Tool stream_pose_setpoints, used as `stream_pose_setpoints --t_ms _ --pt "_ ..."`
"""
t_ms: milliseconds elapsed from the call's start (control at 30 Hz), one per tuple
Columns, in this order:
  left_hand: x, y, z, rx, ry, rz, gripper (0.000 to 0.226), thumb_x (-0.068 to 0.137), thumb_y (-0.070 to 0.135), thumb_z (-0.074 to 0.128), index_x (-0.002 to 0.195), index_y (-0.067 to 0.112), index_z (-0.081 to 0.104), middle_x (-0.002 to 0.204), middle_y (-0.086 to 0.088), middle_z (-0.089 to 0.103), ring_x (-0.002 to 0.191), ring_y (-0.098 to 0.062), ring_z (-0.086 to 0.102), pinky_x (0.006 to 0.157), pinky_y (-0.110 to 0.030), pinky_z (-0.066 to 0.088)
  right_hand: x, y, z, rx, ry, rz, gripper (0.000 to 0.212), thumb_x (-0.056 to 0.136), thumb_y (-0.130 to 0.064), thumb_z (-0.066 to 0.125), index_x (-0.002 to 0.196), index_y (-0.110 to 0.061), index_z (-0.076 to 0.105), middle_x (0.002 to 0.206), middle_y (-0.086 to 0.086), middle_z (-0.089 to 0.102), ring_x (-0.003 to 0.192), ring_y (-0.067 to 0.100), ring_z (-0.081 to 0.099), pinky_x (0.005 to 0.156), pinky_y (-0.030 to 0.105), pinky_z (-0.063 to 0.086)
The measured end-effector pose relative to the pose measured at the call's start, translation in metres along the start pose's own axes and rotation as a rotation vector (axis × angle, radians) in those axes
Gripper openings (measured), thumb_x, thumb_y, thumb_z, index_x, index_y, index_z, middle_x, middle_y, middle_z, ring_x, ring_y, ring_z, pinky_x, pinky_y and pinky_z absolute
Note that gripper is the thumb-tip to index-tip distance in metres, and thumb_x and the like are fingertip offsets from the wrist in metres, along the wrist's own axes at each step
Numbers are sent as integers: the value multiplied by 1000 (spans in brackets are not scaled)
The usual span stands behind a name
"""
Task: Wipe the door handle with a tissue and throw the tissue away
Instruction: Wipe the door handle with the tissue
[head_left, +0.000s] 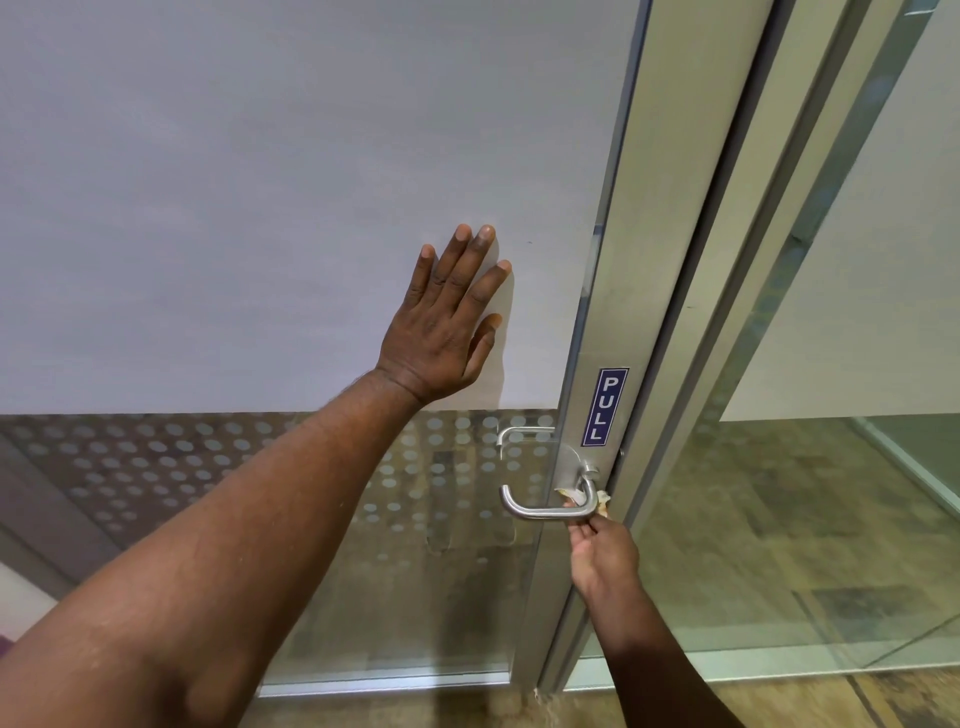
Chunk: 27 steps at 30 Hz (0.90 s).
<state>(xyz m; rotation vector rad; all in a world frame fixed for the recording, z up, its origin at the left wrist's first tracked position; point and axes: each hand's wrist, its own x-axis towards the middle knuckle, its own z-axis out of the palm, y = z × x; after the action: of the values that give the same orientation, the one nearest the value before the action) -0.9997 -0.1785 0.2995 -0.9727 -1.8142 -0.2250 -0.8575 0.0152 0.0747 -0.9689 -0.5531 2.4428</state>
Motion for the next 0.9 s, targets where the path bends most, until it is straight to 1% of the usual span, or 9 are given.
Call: stream_pose_setpoints --t_ms 133,233,400,567,600,667,733,800,900 --pt "0 0 -1 6 -9 6 62 101 25 50 158 8 30 166 -21 23 157 -22 -8 128 -45 -6 -3 1 7 159 -5 132 26 98 14 34 108 11 57 112 25 61 109 33 61 103 43 47" --pt "0 0 -1 6 -14 5 63 101 25 51 158 9 30 166 -21 23 157 -22 -6 128 -44 -7 -4 2 7 183 -18 170 28 99 11 33 117 9 54 107 25 62 101 33 63 102 44 47" --pt "0 0 -3 5 -15 7 64 100 25 51 158 8 30 166 -22 24 156 -24 2 128 -44 -7 -6 -1 -3 109 -4 184 23 99 5 35 98 0 57 101 16 64 97 25 62 103 39 43" --pt "1 2 -8 -22 -45 0 64 101 24 51 158 8 29 167 -22 22 156 -37 11 128 -44 -8 -15 -4 -20 77 -6 143 20 98 8 39 98 0 57 99 18 64 93 28 63 105 46 45" --pt "1 3 -10 -34 -56 -3 64 101 24 51 159 8 29 167 -21 21 156 -37 12 128 -44 -7 -18 -4 -22 66 -19 133 20 97 9 40 99 0 57 100 18 64 93 30 63 102 47 49" --pt "1 5 -15 -70 -83 -17 63 101 23 50 159 9 29 168 -20 18 157 -37 11 128 -45 -7 -27 -5 -27 43 -47 121 20 97 11 41 101 -1 57 101 19 65 94 31 65 86 45 60" --pt "-1 9 -20 -115 -107 -30 61 102 23 48 158 9 30 169 -20 16 158 -36 9 129 -46 -4 -33 -3 -32 46 -62 127 21 97 11 40 102 -1 56 101 19 66 96 31 65 72 41 62" --pt "-8 18 -27 -149 -125 -26 59 102 24 47 157 9 32 169 -21 16 158 -35 9 129 -48 0 -40 -3 -36 54 -82 136 22 97 11 40 105 -2 56 97 19 70 96 31 66 69 40 63" --pt "-29 41 -36 -192 -163 -24 57 101 24 48 154 8 36 168 -21 21 158 -34 13 129 -50 4 -48 -1 -36 63 -122 152 22 96 10 41 106 -1 56 98 18 70 97 30 67 74 41 63"
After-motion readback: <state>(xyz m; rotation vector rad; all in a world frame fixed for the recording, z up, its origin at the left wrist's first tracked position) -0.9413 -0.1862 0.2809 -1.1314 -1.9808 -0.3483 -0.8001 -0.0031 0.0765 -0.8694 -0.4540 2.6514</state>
